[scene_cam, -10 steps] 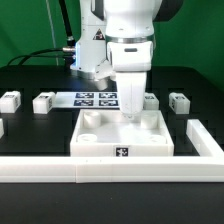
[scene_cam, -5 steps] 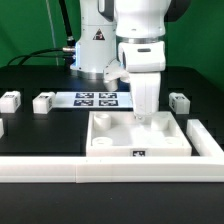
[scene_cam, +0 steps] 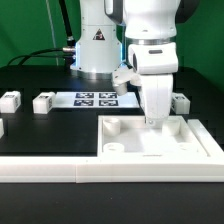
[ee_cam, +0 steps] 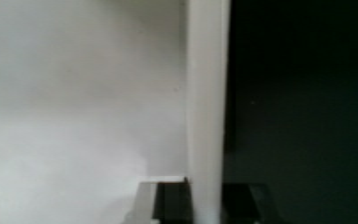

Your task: Assemble square table

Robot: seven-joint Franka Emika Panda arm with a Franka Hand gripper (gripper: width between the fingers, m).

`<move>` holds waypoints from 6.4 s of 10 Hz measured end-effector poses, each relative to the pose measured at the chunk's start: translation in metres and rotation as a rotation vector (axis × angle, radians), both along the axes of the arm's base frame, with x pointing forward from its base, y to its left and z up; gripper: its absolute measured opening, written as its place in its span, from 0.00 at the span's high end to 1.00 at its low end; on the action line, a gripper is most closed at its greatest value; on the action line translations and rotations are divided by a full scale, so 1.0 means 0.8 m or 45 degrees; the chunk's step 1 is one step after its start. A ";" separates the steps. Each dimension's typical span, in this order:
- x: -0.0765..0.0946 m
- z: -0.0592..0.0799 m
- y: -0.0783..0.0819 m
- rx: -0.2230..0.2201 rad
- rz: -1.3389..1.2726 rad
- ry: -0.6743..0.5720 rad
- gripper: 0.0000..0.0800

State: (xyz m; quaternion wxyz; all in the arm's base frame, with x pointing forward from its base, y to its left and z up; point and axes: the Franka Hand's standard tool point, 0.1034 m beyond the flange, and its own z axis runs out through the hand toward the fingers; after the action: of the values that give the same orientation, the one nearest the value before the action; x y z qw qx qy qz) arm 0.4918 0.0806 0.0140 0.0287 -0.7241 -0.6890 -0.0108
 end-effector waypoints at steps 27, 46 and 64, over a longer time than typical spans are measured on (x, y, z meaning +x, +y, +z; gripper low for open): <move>-0.056 0.065 0.062 0.054 -1.690 0.020 0.19; -0.127 0.041 0.105 -0.648 -1.754 0.609 0.19; -0.153 -0.004 0.115 -0.991 -1.637 0.904 0.47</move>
Offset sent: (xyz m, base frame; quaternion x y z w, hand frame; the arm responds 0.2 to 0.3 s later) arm 0.0000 0.0000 0.0000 0.0000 0.0000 0.0000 1.0000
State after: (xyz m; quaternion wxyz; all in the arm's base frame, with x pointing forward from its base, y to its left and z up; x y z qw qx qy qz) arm 0.3693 0.1727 0.0111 -0.0199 -0.8951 -0.0454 0.4431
